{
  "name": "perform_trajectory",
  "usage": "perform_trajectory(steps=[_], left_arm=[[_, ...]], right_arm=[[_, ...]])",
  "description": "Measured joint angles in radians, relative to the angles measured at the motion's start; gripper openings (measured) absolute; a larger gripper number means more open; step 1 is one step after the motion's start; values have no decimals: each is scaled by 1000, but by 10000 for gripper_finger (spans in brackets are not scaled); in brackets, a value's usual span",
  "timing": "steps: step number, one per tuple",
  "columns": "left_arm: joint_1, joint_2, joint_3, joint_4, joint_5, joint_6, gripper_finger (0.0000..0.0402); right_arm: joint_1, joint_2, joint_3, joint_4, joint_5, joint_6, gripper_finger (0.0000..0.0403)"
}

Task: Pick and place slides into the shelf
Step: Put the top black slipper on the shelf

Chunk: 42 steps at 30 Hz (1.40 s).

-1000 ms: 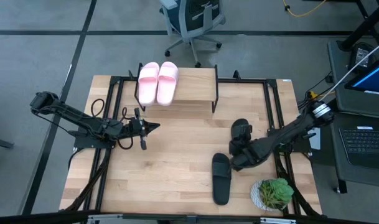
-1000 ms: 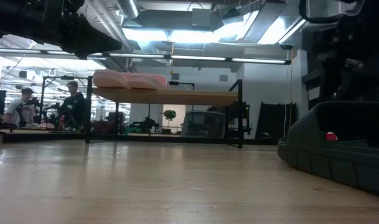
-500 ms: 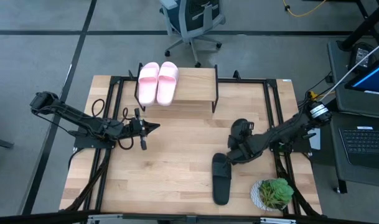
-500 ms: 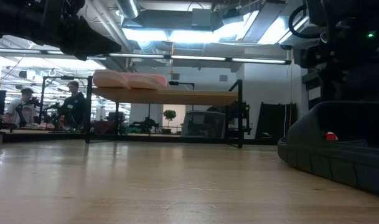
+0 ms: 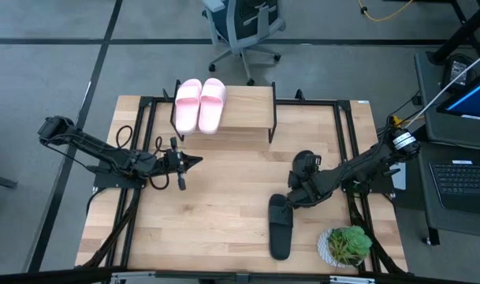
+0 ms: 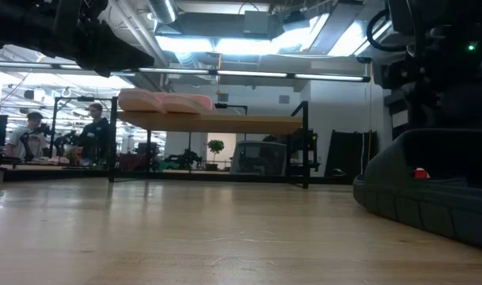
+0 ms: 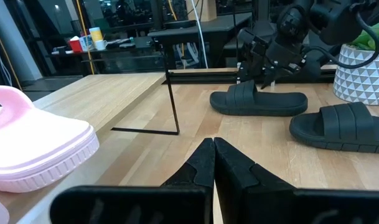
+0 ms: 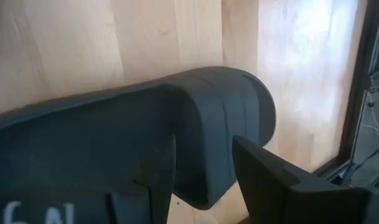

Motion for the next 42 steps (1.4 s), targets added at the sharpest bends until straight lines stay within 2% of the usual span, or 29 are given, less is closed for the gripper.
perform_trajectory(steps=[8, 21, 28, 36, 42], left_arm=[[0, 0, 0, 0, 0, 0, 2], [0, 0, 0, 0, 0, 3, 2], [0, 0, 0, 0, 0, 4, 2], [0, 0, 0, 0, 0, 4, 2], [0, 0, 0, 0, 0, 4, 2]], right_arm=[[-4, 0, -62, 21, 8, 26, 160], [-51, 0, -66, 18, 60, 49, 155], [-83, 0, -66, 19, 60, 46, 110], [-86, 0, -66, 31, 37, 23, 14], [-86, 0, -66, 40, 42, 19, 6]])
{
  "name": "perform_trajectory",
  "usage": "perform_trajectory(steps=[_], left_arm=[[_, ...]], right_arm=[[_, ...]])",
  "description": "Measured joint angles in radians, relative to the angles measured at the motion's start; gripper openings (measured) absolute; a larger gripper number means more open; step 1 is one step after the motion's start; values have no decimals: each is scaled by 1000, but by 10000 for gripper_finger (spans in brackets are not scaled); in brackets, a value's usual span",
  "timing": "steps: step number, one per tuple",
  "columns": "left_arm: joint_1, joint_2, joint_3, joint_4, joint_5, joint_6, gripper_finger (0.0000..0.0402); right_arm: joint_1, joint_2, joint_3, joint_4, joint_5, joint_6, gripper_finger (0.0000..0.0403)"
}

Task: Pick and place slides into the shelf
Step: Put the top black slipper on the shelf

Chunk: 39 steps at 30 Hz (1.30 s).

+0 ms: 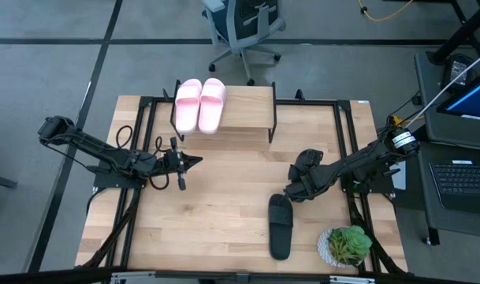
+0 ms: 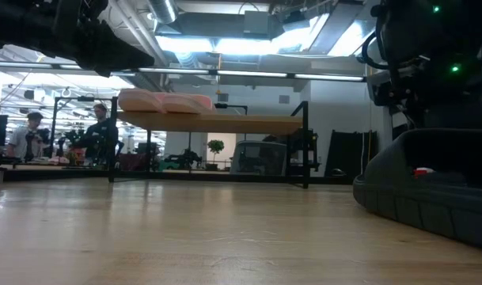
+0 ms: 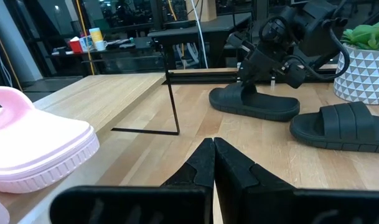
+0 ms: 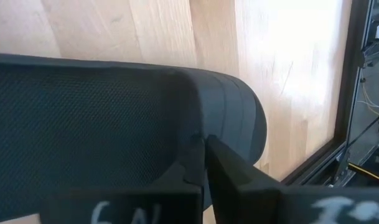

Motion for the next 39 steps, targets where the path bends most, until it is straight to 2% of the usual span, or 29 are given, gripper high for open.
perform_trajectory(steps=[9, 13, 18, 34, 39], left_arm=[[0, 0, 0, 0, 0, 0, 2], [0, 0, 0, 0, 0, 0, 2], [0, 0, 0, 0, 0, 0, 2], [0, 0, 0, 0, 0, 0, 2], [0, 0, 0, 0, 0, 0, 2]], right_arm=[[0, 0, 3, 1, 28, 8, 3], [0, 0, 34, 12, 100, 23, 2], [0, 0, 83, 10, 157, -33, 2], [-6, -1, 340, 42, 340, -340, 2], [-37, -1, 414, 111, 346, -488, 2]])
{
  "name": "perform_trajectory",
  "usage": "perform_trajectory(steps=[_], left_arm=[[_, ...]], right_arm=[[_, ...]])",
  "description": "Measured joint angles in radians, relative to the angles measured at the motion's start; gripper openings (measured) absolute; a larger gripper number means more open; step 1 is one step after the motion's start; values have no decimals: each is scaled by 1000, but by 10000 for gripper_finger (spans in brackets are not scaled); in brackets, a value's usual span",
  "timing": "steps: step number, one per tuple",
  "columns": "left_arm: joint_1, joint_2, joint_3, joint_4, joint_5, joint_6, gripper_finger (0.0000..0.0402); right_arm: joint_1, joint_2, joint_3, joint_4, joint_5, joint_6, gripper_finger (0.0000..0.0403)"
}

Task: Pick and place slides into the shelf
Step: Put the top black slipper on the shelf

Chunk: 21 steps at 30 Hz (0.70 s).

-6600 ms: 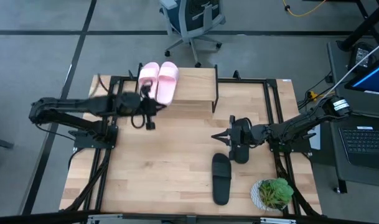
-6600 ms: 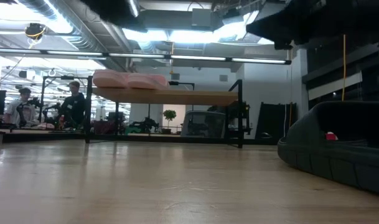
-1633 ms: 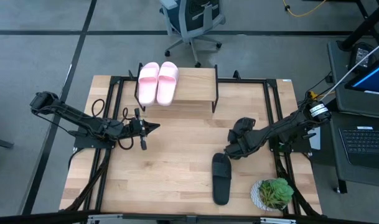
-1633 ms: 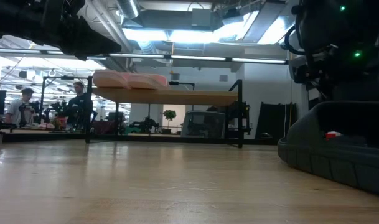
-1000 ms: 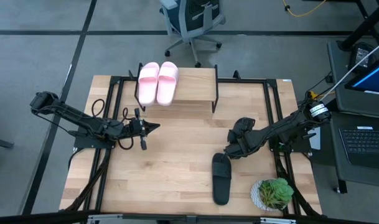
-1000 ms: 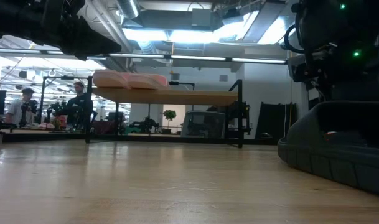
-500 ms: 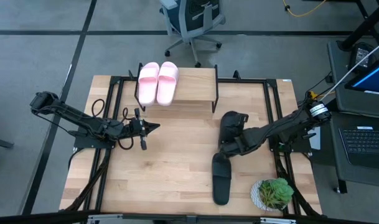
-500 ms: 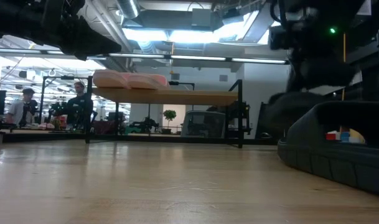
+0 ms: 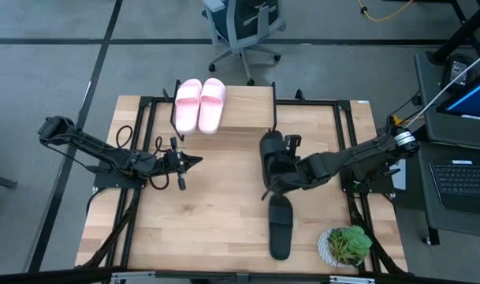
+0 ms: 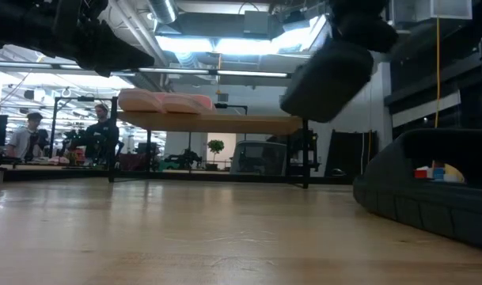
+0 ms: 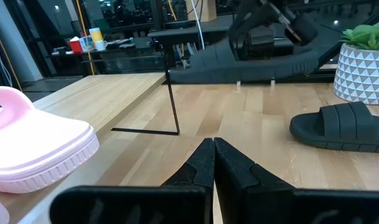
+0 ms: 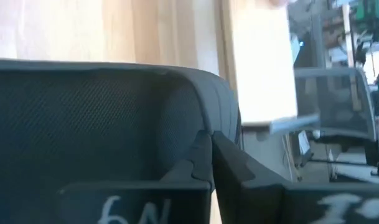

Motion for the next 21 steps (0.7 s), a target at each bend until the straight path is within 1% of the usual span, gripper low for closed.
perform_trajectory(steps=[8, 14, 18, 21], left_arm=[[0, 0, 0, 0, 0, 0, 2], [0, 0, 0, 0, 0, 7, 2], [0, 0, 0, 0, 0, 25, 2], [0, 0, 0, 0, 0, 25, 2]], right_arm=[[-114, -1, 58, 153, -10, -272, 2], [-216, -1, 67, 340, -121, -485, 2], [-278, -1, 67, 444, -125, -606, 2], [-323, -1, 67, 501, -124, -659, 2]])
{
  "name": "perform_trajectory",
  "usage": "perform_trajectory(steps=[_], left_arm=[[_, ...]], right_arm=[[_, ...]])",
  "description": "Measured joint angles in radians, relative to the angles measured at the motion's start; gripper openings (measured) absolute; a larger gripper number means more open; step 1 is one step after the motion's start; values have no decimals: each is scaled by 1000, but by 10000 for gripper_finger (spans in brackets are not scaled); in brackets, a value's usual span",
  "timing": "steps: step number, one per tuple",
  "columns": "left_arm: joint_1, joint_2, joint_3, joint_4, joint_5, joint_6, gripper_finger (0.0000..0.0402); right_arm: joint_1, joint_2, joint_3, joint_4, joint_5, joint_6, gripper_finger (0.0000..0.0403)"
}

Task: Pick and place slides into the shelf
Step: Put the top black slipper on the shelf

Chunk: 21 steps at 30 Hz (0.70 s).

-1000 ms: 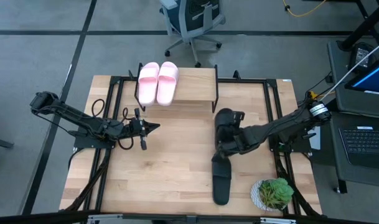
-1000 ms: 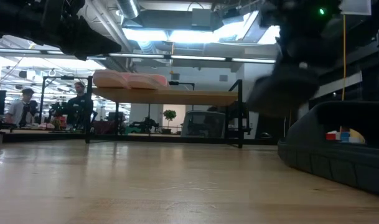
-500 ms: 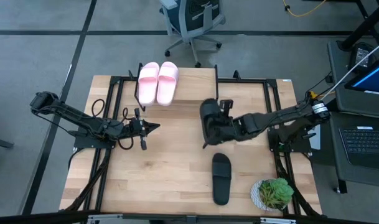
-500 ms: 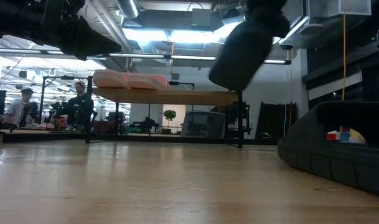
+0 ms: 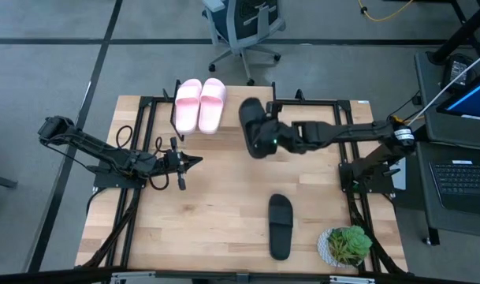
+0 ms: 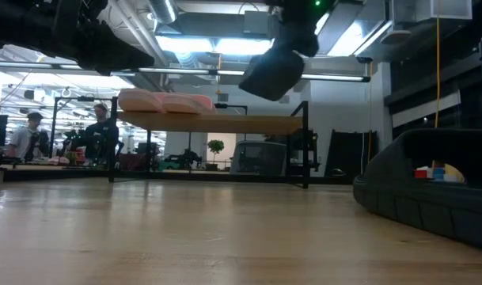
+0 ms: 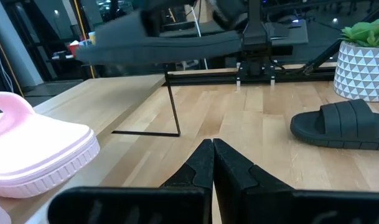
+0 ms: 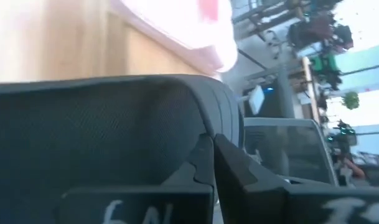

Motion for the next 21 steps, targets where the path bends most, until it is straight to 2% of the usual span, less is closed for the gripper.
perform_trajectory(steps=[12, 17, 21], left_arm=[[1, 0, 0, 0, 0, 1, 2], [1, 0, 0, 0, 0, 1, 2], [1, 0, 0, 1, 0, 0, 2]], right_arm=[[-107, 3, 0, 138, -40, -82, 2], [-115, 48, 0, 219, -38, -159, 2], [-139, 99, 31, 214, -43, -189, 2]])
